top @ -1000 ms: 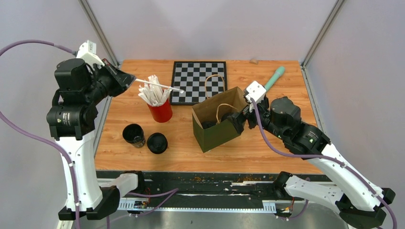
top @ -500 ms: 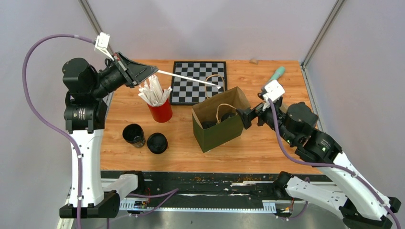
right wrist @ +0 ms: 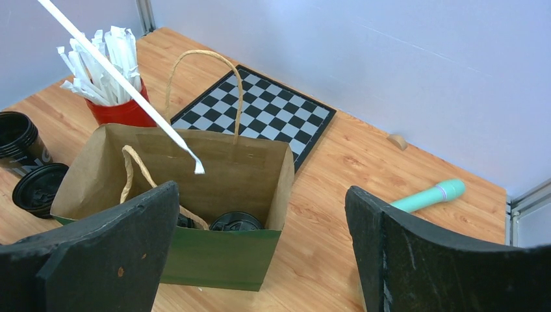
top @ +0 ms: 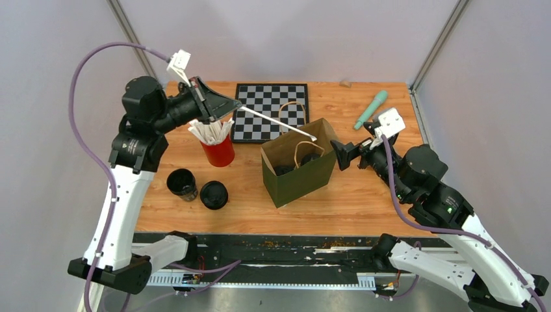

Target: Pack the takeout coffee

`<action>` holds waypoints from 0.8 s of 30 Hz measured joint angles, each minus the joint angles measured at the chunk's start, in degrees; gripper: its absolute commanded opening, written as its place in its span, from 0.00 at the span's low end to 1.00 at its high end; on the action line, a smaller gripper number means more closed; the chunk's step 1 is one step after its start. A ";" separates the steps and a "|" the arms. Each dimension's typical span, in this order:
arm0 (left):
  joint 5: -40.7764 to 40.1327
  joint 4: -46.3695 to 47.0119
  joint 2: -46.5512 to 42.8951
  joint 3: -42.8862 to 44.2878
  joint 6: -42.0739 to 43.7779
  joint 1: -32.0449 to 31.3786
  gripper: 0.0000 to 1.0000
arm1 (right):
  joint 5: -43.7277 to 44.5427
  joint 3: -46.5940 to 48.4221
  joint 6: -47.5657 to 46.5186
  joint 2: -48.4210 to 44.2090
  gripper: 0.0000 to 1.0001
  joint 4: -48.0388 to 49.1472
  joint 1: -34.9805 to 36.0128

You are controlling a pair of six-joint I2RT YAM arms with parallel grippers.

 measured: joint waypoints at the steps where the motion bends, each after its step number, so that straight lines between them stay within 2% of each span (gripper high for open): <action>1: -1.14 0.28 0.24 -0.39 0.11 -1.38 0.00 | 0.11 0.00 0.02 0.00 0.99 0.00 0.00; 9: -9.73 8.52 2.80 -7.50 0.37 -9.94 0.00 | 0.55 -0.79 0.02 -0.52 0.99 -0.09 0.00; 14: -13.22 11.87 6.56 -8.07 0.04 -14.82 0.01 | 1.03 -0.81 0.00 -0.55 1.00 -0.09 0.00; 22: -17.40 15.15 8.28 -9.14 0.92 -18.73 0.03 | 2.12 -1.49 -0.46 -1.62 1.00 -0.22 0.00; 24: -17.94 17.53 8.70 -10.29 0.48 -19.30 0.08 | 2.38 -1.62 -0.59 -1.84 1.00 -0.26 0.00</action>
